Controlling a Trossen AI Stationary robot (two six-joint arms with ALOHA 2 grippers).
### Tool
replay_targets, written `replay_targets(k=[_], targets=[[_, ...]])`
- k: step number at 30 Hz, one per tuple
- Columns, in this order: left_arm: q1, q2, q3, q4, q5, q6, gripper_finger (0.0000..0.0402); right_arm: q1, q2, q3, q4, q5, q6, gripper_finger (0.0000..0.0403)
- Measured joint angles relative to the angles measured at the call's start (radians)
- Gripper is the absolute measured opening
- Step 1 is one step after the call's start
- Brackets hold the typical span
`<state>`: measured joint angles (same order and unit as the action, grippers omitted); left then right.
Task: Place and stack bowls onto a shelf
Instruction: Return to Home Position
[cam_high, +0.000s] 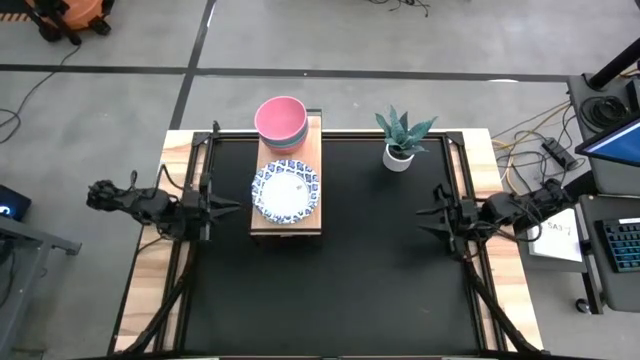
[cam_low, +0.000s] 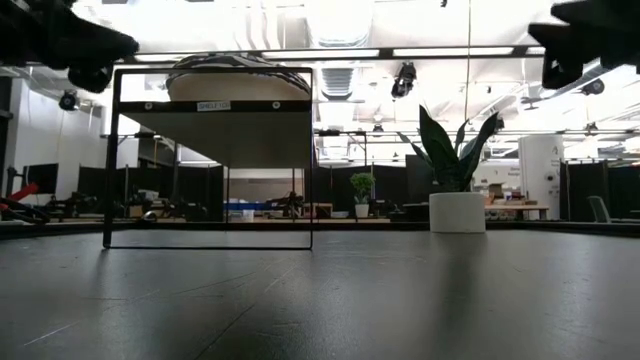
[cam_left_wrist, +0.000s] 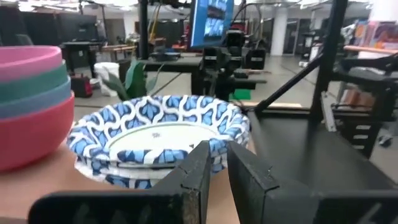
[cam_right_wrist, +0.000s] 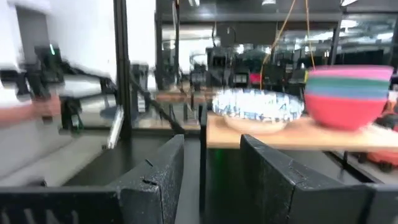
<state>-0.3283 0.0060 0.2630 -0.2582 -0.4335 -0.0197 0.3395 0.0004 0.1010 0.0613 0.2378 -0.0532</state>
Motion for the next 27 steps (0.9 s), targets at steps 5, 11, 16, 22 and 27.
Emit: replay_targets(k=[5, 11, 16, 22, 27], targets=[[0.002, -0.007, -0.070, 0.038, -0.022, -0.027, 0.0037, -0.001, 0.009, -0.017, -0.009, -0.002, -0.067, 0.0148], [0.006, -0.002, -0.218, 0.230, -0.028, -0.028, 0.0037, -0.031, 0.001, -0.089, 0.062, -0.003, -0.060, 0.0148], [0.009, 0.035, -0.253, 0.345, -0.010, 0.047, 0.0037, -0.046, 0.018, -0.089, 0.001, -0.008, 0.010, 0.0148], [0.010, 0.039, -0.251, 0.332, -0.082, 0.024, 0.0038, -0.046, 0.015, -0.089, -0.003, 0.059, -0.002, 0.0148], [0.010, 0.046, -0.249, 0.328, -0.091, 0.008, 0.0038, -0.046, 0.021, -0.089, -0.003, 0.076, 0.052, 0.0148]])
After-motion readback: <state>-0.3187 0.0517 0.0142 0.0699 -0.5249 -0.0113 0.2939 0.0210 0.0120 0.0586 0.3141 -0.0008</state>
